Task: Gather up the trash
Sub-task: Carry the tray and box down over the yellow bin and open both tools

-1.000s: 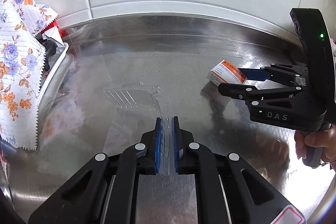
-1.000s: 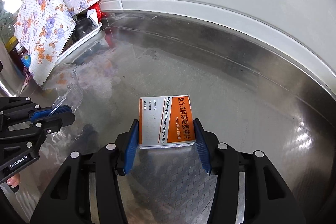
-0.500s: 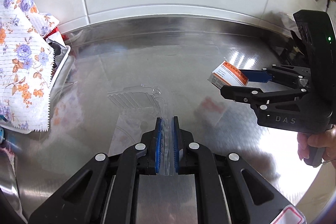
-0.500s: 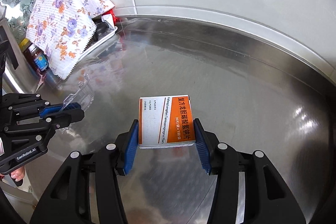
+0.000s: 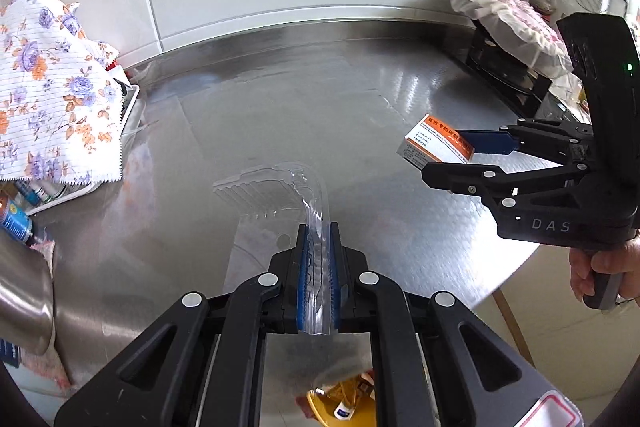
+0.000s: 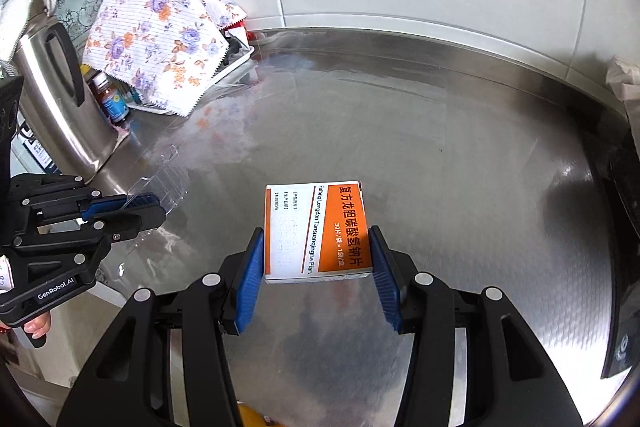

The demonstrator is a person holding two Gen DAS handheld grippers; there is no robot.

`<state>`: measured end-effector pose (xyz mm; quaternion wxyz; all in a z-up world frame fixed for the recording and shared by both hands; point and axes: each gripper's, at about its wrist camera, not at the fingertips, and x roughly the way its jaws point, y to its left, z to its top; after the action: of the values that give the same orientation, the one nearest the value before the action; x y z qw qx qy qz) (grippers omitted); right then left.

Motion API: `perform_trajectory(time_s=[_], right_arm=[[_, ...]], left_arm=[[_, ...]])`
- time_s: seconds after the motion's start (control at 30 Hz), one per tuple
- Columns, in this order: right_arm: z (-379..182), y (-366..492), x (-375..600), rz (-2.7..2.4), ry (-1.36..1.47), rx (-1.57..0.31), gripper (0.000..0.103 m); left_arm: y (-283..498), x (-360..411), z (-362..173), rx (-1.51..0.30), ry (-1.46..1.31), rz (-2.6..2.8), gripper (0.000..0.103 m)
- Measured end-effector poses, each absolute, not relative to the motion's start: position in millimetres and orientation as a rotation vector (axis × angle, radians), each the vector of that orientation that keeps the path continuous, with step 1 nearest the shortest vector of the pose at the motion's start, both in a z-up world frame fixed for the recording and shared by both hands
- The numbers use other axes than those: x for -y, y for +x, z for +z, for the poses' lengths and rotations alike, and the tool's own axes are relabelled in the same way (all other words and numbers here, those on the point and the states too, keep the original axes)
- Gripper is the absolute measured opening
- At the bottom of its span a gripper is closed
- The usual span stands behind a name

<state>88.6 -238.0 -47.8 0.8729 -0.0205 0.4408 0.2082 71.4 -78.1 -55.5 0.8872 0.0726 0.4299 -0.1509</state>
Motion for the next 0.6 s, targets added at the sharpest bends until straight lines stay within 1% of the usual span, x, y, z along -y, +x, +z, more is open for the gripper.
perform_trajectory(time_s=[0.17,0.37,0.6], right_arm=[[-33.5,32.1,233.6,0.412,-0.032,-0.904,0.052],[-28.4,-32.2,233.1,0.385,-0.007,-0.906,0.052],[-47.2,-87.5,231.4,0.397,0.010,-0.963,0.052]], left_arm=[[21.8,74.5,-51.3,-0.881,0.174,-0.356,0.010],[-22.8,70.7,-59.9,-0.896,0.188,-0.393,0.010],[-59.1,68.6,-93.1,-0.974,0.178,-0.421,0.010]])
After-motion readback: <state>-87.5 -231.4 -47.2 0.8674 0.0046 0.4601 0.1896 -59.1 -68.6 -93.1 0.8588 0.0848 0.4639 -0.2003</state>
